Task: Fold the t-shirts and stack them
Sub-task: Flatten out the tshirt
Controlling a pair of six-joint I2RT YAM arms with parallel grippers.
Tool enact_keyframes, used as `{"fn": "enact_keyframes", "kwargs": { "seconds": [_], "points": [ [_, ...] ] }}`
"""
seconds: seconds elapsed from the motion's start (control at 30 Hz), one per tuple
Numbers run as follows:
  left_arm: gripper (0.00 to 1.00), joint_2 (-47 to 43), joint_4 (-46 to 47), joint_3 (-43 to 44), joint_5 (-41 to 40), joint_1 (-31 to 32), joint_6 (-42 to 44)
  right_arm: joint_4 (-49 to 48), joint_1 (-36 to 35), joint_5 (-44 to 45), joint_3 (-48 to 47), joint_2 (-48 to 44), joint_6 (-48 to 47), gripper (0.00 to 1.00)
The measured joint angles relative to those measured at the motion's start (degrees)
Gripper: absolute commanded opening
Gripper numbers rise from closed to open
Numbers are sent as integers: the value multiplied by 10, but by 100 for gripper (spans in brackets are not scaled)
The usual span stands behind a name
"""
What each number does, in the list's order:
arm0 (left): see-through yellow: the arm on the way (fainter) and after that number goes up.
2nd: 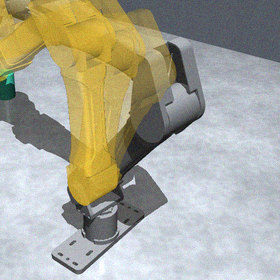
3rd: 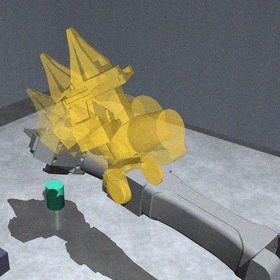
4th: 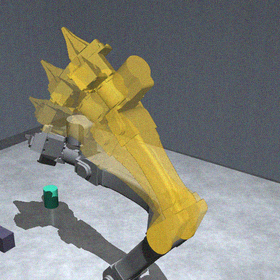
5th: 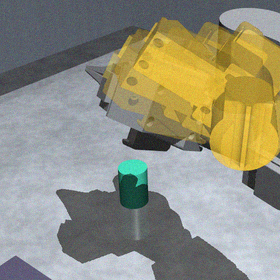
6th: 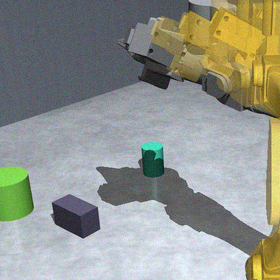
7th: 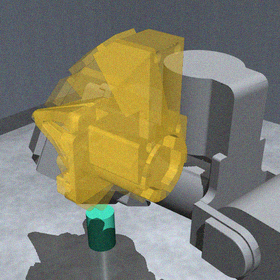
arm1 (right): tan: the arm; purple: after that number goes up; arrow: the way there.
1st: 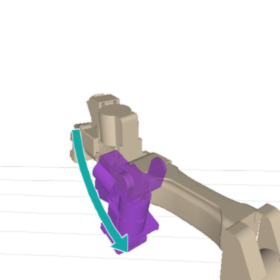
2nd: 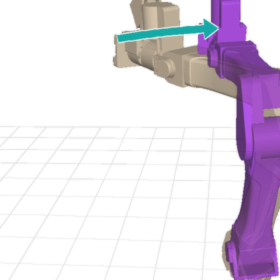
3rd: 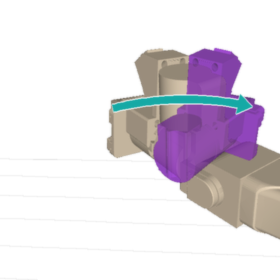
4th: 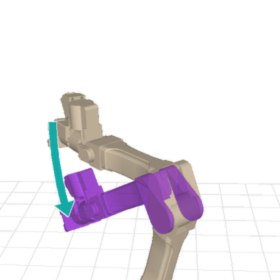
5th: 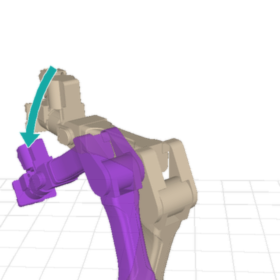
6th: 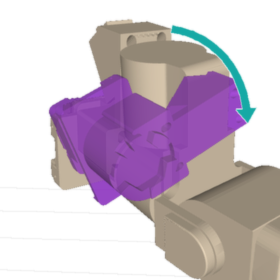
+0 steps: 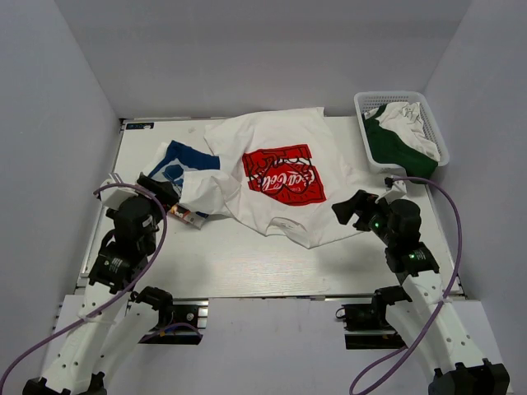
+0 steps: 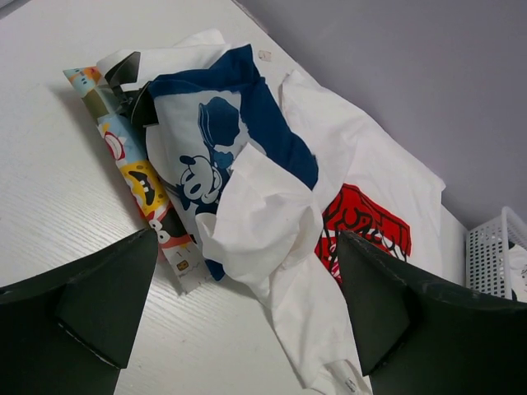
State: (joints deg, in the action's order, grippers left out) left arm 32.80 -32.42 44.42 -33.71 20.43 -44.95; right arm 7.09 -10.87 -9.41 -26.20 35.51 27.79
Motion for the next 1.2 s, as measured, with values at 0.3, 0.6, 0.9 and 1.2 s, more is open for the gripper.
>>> {"fn": "enact_keyframes", "kwargs": {
  "seconds": [0.3, 0.6, 0.9, 1.2],
  "points": [
    [100, 14, 21, -3, 29, 0, 14, -31, 0, -61, 2, 23, -20, 90],
    [100, 102, 70, -9, 97, 0, 56, -57, -56, -130, -63, 301, -39, 90],
    [100, 204, 80, 27, 131, 0, 86, -39, -183, -67, -343, 594, -79, 90],
    [100, 187, 66, 33, 132, 0, 82, -13, -245, -42, -542, 829, -90, 90]
  ]
}}
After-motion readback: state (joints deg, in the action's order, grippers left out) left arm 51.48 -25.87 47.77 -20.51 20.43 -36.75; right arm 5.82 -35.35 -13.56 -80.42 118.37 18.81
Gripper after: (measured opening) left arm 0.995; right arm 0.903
